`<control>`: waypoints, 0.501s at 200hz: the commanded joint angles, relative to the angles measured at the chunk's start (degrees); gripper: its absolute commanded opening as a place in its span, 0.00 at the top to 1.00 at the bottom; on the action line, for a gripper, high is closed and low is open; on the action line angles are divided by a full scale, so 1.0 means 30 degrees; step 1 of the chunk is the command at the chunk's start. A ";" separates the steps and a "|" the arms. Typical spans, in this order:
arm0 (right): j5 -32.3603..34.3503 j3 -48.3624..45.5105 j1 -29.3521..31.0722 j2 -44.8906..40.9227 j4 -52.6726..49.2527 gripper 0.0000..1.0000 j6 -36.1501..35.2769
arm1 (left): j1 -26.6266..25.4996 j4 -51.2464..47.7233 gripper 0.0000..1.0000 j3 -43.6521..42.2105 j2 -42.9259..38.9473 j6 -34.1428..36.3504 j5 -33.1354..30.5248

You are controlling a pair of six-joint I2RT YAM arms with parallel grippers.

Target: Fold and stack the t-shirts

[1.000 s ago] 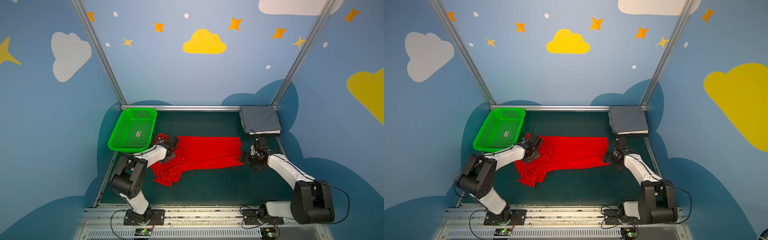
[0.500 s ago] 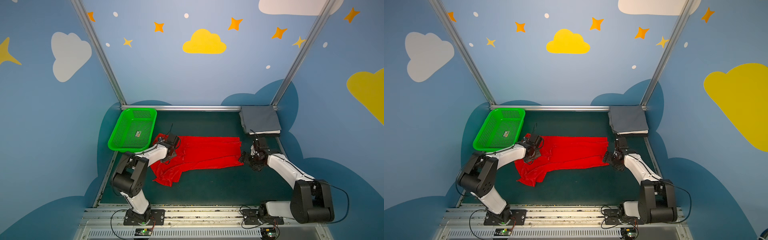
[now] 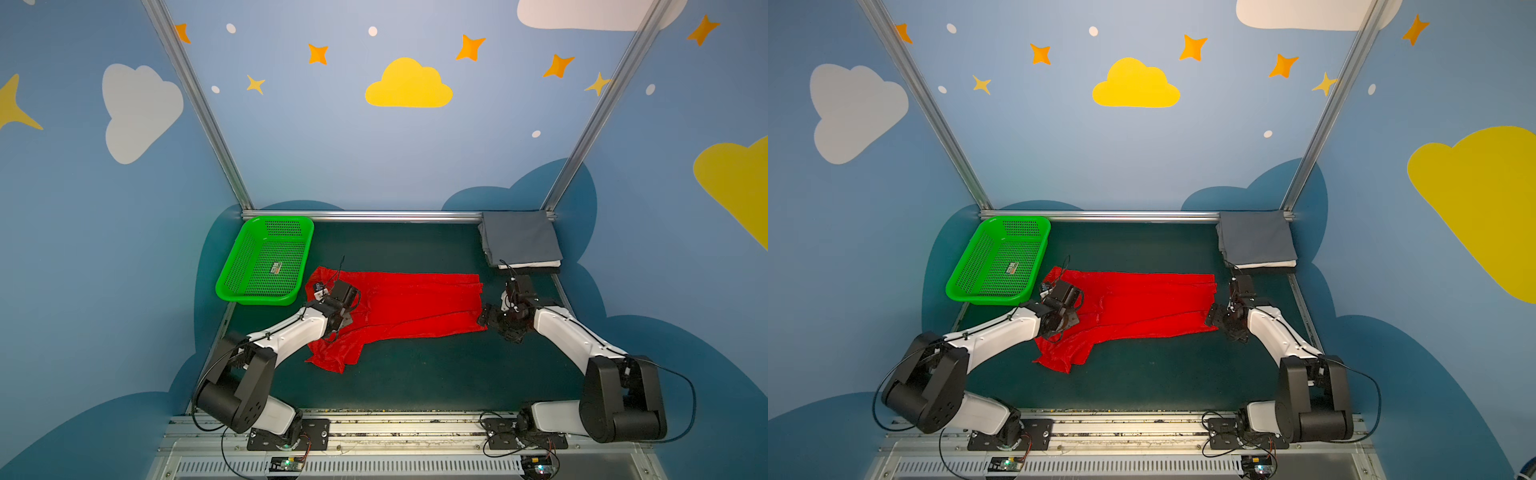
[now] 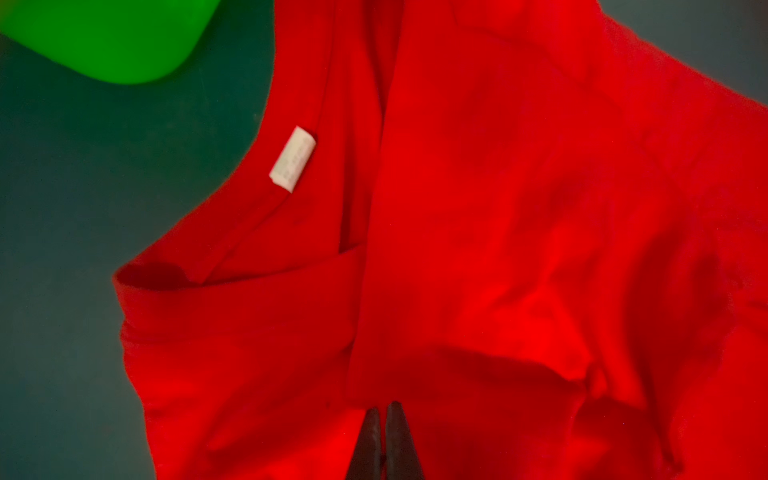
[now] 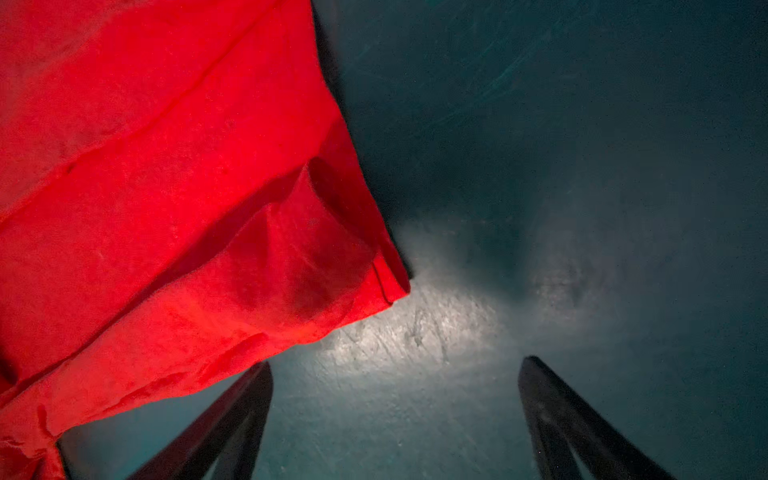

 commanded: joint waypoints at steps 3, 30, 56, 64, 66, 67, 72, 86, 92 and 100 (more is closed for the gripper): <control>0.0051 0.0373 -0.0057 0.0200 -0.0168 0.10 -0.0123 | -0.0612 0.0105 0.96 -0.0166 -0.0142 -0.0409 -0.0524; 0.0053 0.0339 -0.0057 0.0295 -0.0200 0.10 -0.0065 | -0.1519 0.0098 0.95 -0.0311 -0.0027 -0.0598 -0.0658; -0.0285 0.0252 -0.0058 0.0474 -0.0143 0.10 0.0132 | -0.1977 -0.0843 0.82 -0.0379 -0.0820 -0.1129 -0.1076; -0.0504 0.0190 -0.0072 0.0532 -0.0117 0.09 0.0233 | -0.2092 -0.1049 0.75 -0.0555 -0.1663 -0.1250 -0.1189; -0.0600 0.0167 -0.0072 0.0550 -0.0114 0.09 0.0288 | -0.2150 -0.1080 0.72 -0.0617 -0.1887 -0.1279 -0.1206; -0.0625 0.0143 -0.0072 0.0558 -0.0114 0.09 0.0302 | -0.2169 -0.1115 0.70 -0.0637 -0.2003 -0.1298 -0.1213; -0.0818 0.0052 -0.0072 0.0546 -0.0021 0.10 0.0380 | -0.2227 -0.1327 0.57 -0.0778 -0.2602 -0.1385 -0.1319; -0.1320 -0.0268 -0.0076 0.0565 0.0363 0.10 0.0704 | -0.2435 -0.2105 0.29 -0.1075 -0.4527 -0.1765 -0.1866; -0.1571 -0.0408 -0.0072 0.0590 0.0557 0.10 0.0872 | -0.2524 -0.2460 0.29 -0.1224 -0.5298 -0.1794 -0.1980; -0.1809 -0.0501 -0.0072 0.0650 0.0824 0.10 0.1049 | -0.2609 -0.2611 0.28 -0.1471 -0.6338 -0.1477 -0.1725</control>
